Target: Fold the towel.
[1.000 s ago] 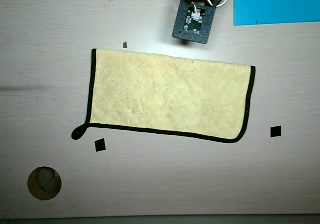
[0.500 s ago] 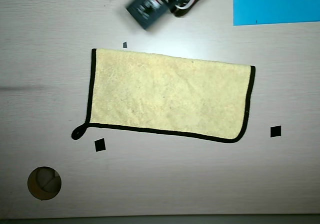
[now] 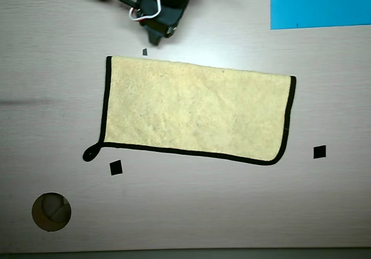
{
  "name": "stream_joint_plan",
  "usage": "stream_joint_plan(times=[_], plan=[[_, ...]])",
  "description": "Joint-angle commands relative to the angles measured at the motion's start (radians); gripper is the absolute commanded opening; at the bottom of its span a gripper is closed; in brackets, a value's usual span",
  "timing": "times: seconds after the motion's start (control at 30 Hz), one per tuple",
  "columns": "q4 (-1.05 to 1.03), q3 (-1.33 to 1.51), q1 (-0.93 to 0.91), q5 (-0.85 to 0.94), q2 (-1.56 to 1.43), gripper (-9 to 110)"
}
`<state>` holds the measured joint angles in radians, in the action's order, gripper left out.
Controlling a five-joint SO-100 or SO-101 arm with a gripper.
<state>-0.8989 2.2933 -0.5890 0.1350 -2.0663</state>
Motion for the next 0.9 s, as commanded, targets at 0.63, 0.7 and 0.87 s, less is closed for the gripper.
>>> stream_joint_plan(times=[0.63, 0.7, 0.87], plan=[[0.474, -0.179, -0.078, 0.098, 0.365, 21], [0.488, -0.186, -0.074, 0.103, 0.382, 20], [0.546, -0.189, -0.057, 0.120, 0.422, 18]])
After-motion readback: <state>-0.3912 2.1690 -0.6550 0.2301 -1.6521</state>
